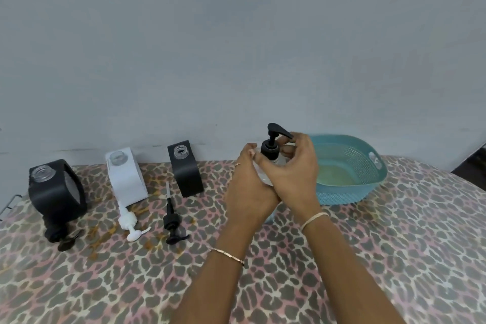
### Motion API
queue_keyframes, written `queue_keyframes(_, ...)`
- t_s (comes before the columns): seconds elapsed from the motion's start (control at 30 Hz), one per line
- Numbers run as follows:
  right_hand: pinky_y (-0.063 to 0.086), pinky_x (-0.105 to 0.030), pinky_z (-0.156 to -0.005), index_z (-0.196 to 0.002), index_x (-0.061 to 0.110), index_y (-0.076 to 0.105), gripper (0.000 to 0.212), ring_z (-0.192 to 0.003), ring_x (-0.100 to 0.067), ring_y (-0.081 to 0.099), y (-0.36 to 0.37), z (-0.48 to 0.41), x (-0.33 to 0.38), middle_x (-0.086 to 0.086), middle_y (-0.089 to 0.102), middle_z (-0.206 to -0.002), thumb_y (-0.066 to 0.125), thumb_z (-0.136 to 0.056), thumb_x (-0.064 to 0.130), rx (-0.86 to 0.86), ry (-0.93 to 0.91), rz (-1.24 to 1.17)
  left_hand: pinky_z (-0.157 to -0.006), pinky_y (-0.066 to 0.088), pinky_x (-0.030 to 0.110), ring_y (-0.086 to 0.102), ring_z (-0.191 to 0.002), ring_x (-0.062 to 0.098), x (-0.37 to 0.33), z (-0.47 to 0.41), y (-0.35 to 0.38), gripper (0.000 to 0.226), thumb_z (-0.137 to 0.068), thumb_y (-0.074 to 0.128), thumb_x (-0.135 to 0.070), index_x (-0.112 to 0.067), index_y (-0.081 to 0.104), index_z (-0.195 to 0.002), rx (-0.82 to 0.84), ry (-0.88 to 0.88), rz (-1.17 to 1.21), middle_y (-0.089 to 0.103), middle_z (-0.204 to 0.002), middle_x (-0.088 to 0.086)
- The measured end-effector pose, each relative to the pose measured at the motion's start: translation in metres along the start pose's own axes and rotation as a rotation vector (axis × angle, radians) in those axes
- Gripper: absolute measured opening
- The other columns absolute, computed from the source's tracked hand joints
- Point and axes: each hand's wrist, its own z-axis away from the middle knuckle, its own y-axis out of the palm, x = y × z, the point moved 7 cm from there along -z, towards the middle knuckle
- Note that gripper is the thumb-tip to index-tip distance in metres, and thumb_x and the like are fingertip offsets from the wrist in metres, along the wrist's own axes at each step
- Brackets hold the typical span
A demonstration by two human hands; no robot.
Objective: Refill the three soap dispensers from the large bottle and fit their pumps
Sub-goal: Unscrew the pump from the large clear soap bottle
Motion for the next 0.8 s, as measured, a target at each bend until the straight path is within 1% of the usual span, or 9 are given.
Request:
queue_keyframes(0.03, 0.044, -0.008, -0.075, -0.099, 0.024, 0.056, 0.046, -0.089, 0.002, 0.058, -0.001, -0.001, -0.004, 0.010, 0.060, -0.099, 0.085, -0.065, 0.033, -0.018, -0.003, -0.040, -0.066, 0.054, 0.032, 0.062, -0.083, 0.002, 0.000, 0.001, 0.000, 0.058, -0.065, 0.070, -0.039, -0.042, 0.037, -0.113, -0.017, 0.015, -0.002, 0.061, -0.098, -0.018)
queue_keyframes(0.17, 0.050, -0.025, -0.085, -0.088, 0.045, 0.056, 0.029, -0.093, -0.003, 0.062, 0.000, 0.005, -0.004, 0.006, 0.061, -0.101, 0.077, -0.071, 0.036, -0.021, -0.123, -0.140, -0.071, 0.054, 0.039, 0.062, -0.096, 0.015, -0.002, 0.005, -0.002, 0.073, -0.068, 0.059, -0.044, -0.035, 0.029, -0.134, -0.078, 0.092, -0.066, 0.056, -0.122, -0.012)
queue_keyframes(0.27, 0.050, -0.030, -0.089, -0.100, 0.039, 0.059, 0.026, -0.096, 0.000, 0.060, 0.000, 0.013, -0.002, 0.012, 0.053, -0.108, 0.068, -0.076, 0.036, -0.031, -0.193, -0.125, -0.073, 0.054, 0.042, 0.062, -0.098, 0.019, 0.000, 0.007, -0.002, 0.069, -0.078, 0.061, -0.034, -0.037, 0.026, -0.137, -0.105, 0.100, -0.090, 0.052, -0.131, -0.009)
queue_keyframes(0.33, 0.051, -0.029, -0.085, -0.105, 0.033, 0.056, 0.033, -0.093, 0.002, 0.062, -0.003, 0.015, -0.002, 0.012, 0.052, -0.110, 0.072, -0.077, 0.035, -0.060, -0.193, -0.139, -0.071, 0.054, 0.041, 0.063, -0.094, 0.018, 0.000, 0.010, -0.003, 0.069, -0.078, 0.063, -0.034, -0.038, 0.025, -0.136, -0.122, 0.116, -0.067, 0.053, -0.130, -0.008)
queue_keyframes(0.4, 0.051, -0.027, -0.080, -0.102, 0.029, 0.053, 0.039, -0.089, 0.005, 0.062, -0.005, 0.014, -0.003, 0.012, 0.053, -0.109, 0.079, -0.074, 0.036, -0.087, -0.160, -0.137, -0.067, 0.053, 0.037, 0.061, -0.090, 0.015, 0.000, 0.011, -0.002, 0.069, -0.078, 0.065, -0.034, -0.040, 0.024, -0.133, -0.126, 0.111, -0.046, 0.055, -0.126, -0.006)
queue_keyframes(0.53, 0.054, -0.029, -0.080, -0.091, 0.036, 0.055, 0.032, -0.088, 0.005, 0.063, -0.005, 0.009, -0.004, 0.013, 0.053, -0.107, 0.082, -0.074, 0.033, -0.044, -0.148, -0.166, -0.067, 0.045, 0.030, 0.053, -0.092, 0.010, -0.002, 0.012, 0.000, 0.069, -0.077, 0.068, -0.031, -0.038, 0.026, -0.132, -0.128, 0.108, -0.033, 0.051, -0.130, -0.007)
queue_keyframes(0.67, 0.051, -0.031, -0.091, -0.106, 0.034, 0.063, 0.020, -0.099, 0.001, 0.059, -0.004, 0.010, -0.008, 0.012, 0.046, -0.114, 0.069, -0.087, 0.034, 0.079, -0.176, -0.141, -0.069, 0.052, 0.034, 0.058, -0.094, 0.013, -0.002, 0.013, 0.001, 0.075, -0.073, 0.071, -0.036, -0.039, 0.024, -0.131, -0.103, 0.109, -0.033, 0.053, -0.129, -0.006)
queue_keyframes(0.73, 0.049, -0.031, -0.093, -0.114, 0.033, 0.061, 0.022, -0.101, 0.003, 0.055, -0.002, 0.012, -0.007, 0.009, 0.044, -0.117, 0.061, -0.092, 0.037, 0.139, -0.182, -0.117, -0.070, 0.054, 0.038, 0.061, -0.094, 0.016, -0.001, 0.014, 0.000, 0.078, -0.071, 0.073, -0.038, -0.042, 0.022, -0.130, -0.090, 0.101, -0.039, 0.057, -0.123, -0.004)
queue_keyframes(0.8, 0.049, -0.027, -0.090, -0.119, 0.029, 0.059, 0.032, -0.099, 0.005, 0.053, -0.001, 0.013, -0.003, 0.008, 0.044, -0.118, 0.063, -0.089, 0.042, 0.153, -0.168, -0.088, -0.073, 0.055, 0.039, 0.062, -0.097, 0.018, 0.001, 0.015, 0.000, 0.085, -0.071, 0.075, -0.037, -0.042, 0.018, -0.134, -0.066, 0.091, -0.044, 0.059, -0.119, -0.005)
